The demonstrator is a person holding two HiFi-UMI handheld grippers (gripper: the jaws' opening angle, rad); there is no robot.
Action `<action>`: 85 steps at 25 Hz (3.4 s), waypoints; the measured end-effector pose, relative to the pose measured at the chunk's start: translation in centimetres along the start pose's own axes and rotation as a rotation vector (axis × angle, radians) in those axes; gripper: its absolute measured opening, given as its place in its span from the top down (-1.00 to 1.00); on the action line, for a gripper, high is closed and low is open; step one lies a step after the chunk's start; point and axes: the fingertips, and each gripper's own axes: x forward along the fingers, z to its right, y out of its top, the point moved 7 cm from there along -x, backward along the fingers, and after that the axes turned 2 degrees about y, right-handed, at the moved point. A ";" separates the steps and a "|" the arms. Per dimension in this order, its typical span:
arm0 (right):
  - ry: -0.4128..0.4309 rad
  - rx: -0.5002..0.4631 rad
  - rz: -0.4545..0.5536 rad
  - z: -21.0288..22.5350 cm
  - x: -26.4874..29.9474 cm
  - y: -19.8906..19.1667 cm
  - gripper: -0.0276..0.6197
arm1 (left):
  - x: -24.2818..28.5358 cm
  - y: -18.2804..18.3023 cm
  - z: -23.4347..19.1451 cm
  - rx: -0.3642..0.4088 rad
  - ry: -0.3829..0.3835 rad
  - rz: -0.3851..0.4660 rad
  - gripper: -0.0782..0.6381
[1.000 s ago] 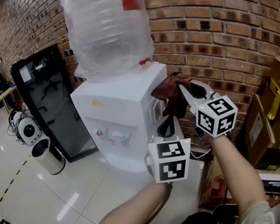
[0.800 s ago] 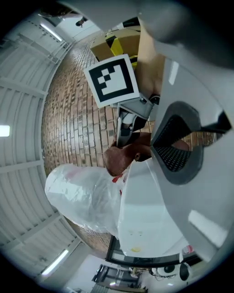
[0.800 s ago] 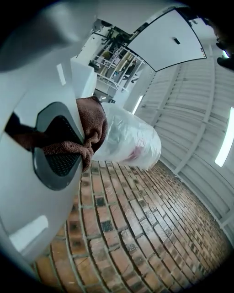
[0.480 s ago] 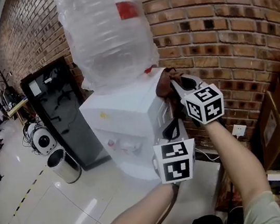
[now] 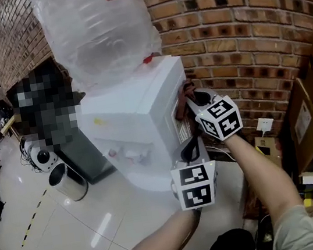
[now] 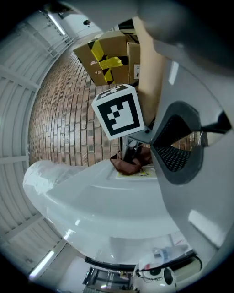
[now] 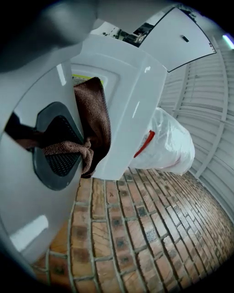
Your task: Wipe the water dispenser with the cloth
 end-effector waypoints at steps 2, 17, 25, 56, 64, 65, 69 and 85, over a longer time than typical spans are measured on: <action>-0.001 0.030 -0.022 -0.2 0.1 -2.2 0.78 | 0.2 -1.4 0.3 -0.003 -0.006 -0.021 0.78; -0.022 0.243 -0.127 -2.2 -0.2 -15.0 0.77 | 0.9 -11.2 1.5 -0.018 -0.049 -0.135 0.78; -0.050 0.321 -0.172 -3.0 -0.4 -19.5 0.77 | 1.1 -15.7 1.7 0.001 -0.049 -0.193 0.78; -0.068 0.525 -0.620 -9.2 -1.0 -49.5 0.77 | 3.4 -35.1 1.7 0.009 -0.115 -0.461 0.78; -0.149 0.504 -0.719 -8.9 -4.2 -51.2 0.77 | 3.5 -34.7 2.3 0.033 -0.163 -0.454 0.78; -0.158 0.496 -0.715 -8.8 -5.1 -50.4 0.77 | 3.4 -34.1 2.4 0.038 -0.173 -0.440 0.78; -0.144 0.439 -0.686 -9.1 -9.0 -46.0 0.77 | 2.5 -30.8 2.5 0.061 -0.209 -0.374 0.78; -0.120 0.422 -0.667 -17.4 -18.1 -38.0 0.77 | -7.0 -20.5 1.8 0.128 -0.346 -0.183 0.78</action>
